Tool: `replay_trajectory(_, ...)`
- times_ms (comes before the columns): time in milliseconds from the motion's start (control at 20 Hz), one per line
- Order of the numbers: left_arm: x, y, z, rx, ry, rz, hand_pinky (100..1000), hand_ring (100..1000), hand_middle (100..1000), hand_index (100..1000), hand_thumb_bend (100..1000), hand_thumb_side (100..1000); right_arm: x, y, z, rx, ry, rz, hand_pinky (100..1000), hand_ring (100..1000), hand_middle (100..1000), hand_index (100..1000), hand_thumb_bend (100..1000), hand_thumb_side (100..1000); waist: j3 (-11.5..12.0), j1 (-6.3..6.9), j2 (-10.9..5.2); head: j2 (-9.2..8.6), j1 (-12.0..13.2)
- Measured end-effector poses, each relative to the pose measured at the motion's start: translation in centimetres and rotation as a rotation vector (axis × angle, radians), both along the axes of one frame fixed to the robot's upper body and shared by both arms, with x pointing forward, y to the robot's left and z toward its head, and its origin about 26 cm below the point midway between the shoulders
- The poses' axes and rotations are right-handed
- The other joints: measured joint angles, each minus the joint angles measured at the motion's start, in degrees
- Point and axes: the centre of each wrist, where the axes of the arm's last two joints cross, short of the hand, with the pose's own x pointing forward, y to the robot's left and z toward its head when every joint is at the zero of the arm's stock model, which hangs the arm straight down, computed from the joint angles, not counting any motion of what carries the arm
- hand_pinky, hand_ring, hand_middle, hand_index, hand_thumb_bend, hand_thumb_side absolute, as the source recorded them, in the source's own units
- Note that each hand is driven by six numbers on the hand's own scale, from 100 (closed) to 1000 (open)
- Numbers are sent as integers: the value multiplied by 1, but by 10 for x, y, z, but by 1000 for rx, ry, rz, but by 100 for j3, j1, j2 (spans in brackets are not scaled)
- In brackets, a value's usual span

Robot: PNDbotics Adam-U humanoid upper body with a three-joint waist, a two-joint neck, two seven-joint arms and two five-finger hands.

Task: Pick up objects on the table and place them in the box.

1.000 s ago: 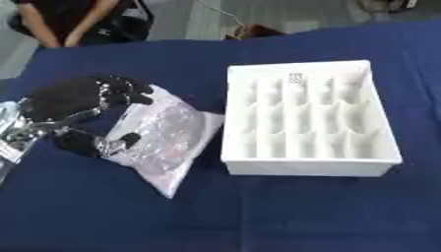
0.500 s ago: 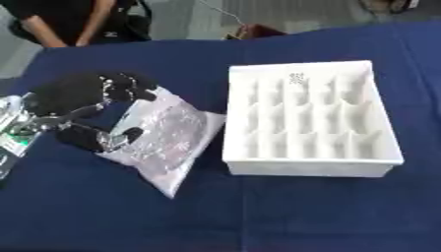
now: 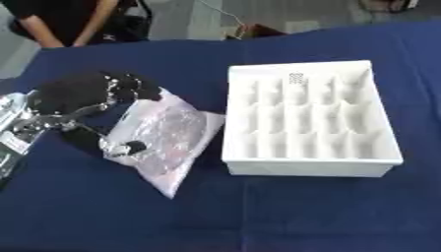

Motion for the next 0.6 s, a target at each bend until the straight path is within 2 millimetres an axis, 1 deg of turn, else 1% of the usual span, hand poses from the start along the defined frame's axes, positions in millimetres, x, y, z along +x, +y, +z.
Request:
replay_trajectory(200, 1, -6, 3, 68, 21, -25, 811, 862, 827, 910, 569, 748, 0, 0, 0, -1, 0, 1, 506, 646, 768, 957, 100, 767, -5, -1, 0, 0, 1)
replay_trajectory(600, 3, -9, 5, 80, 40, -39, 812, 854, 821, 912, 551, 775, 0, 0, 0, -1, 1, 3, 506, 646, 769, 957, 100, 767, -11, -1, 1, 0, 3)
